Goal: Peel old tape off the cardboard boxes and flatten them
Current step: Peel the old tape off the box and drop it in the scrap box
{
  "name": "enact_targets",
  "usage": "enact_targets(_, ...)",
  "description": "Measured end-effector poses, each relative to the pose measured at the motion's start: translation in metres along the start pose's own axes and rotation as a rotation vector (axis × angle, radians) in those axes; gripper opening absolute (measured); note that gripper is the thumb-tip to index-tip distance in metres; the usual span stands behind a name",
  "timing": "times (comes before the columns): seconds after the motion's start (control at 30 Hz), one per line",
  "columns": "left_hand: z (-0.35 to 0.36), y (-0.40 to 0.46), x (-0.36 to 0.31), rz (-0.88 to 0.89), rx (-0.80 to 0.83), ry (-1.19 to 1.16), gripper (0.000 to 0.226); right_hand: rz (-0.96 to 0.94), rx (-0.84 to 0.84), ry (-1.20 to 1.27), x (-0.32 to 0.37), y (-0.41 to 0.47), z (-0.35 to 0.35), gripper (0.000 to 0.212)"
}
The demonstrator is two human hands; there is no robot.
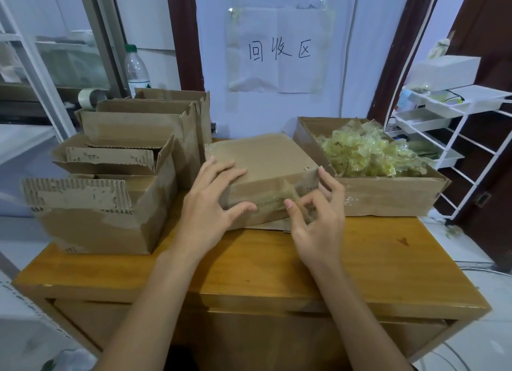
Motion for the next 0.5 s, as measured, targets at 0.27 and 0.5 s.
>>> enact_targets(0.27, -0.007, 0.006, 0.007, -0.001, 0.043, -0.022, 0.07, 0.063, -0.103, 0.066, -0.004, 0.002, -0.01, 0.031)
enact_targets(0.5, -0.013, 0.009, 0.007, -0.018, 0.082, 0.067, 0.069, 0.255, -0.177, 0.147, -0.013, 0.001, -0.015, 0.032)
Point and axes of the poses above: each hand's wrist, its own y-axis towards the middle knuckle, its own z-axis out of the palm, x = y × z, the point moved 5 cm from there along y, towards the middle knuckle, and after that the axes turned 14 degrees about y, right-handed, at the moved point
